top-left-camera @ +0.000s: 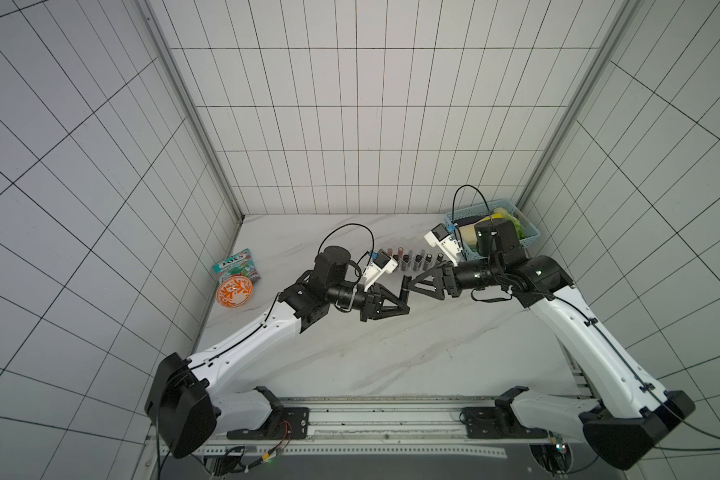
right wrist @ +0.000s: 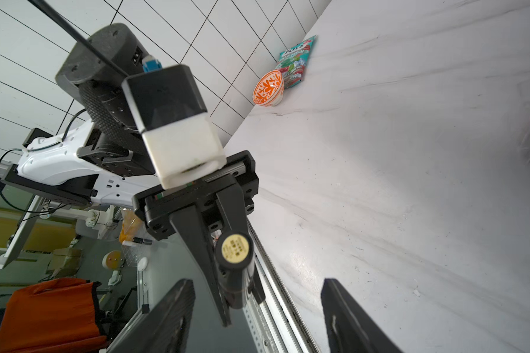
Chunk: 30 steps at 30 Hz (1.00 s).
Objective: Arrange the lipsticks in the organizer
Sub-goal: Pick up the lipstick at the center of the board.
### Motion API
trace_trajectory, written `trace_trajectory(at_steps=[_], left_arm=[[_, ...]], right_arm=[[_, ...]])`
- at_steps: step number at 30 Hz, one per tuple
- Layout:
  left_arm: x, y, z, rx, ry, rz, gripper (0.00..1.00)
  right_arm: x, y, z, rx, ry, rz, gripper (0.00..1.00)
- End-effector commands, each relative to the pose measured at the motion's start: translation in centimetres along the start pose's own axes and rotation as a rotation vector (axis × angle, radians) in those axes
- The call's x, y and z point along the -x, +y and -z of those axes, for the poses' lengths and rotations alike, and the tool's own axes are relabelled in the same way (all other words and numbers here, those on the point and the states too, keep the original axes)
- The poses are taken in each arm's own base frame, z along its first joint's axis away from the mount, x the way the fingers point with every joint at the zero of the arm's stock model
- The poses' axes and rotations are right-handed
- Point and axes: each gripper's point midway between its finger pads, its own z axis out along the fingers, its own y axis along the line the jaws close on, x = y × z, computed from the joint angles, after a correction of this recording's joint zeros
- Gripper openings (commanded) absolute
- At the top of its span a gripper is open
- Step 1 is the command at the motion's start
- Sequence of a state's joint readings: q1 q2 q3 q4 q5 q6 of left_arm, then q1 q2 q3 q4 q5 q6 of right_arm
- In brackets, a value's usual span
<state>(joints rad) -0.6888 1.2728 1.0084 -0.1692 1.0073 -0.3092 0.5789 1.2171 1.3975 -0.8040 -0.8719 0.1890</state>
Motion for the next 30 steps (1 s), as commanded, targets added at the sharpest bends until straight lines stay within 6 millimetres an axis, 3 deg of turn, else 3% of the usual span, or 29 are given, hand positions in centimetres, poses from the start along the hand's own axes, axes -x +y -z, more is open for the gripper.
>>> trace_trajectory(at_steps=[1, 8, 22, 26, 27, 30], left_arm=[[0.6, -1.5, -0.1, -0.039, 0.007, -0.051, 0.00], [0.4, -1.4, -0.4, -0.033, 0.021, -0.050, 0.00], [0.5, -1.6, -0.3, -0.035, 0.021, -0.057, 0.00], [0.3, -2.0, -0.4, -0.048, 0.029, -0.063, 0.00], [0.5, -2.6, -0.3, -0.058, 0.025, -0.075, 0.00], [0.5, -2.8, -0.2, -0.064, 0.028, -0.078, 0.00]], right_arm=[[0.6, 3.1, 0.2, 0.115, -0.008, 0.078, 0.65], [0.4, 3.5, -0.1, 0.150, 0.008, 0.076, 0.49], [-0.5, 3.0, -0.9, 0.160, 0.044, 0.049, 0.32], [-0.1, 2.9, -1.1, 0.157, 0.041, 0.048, 0.17], [-0.2, 1.9, -1.7, 0.131, 0.053, 0.032, 0.24], [-0.1, 1.8, -2.0, 0.136, 0.059, 0.024, 0.19]])
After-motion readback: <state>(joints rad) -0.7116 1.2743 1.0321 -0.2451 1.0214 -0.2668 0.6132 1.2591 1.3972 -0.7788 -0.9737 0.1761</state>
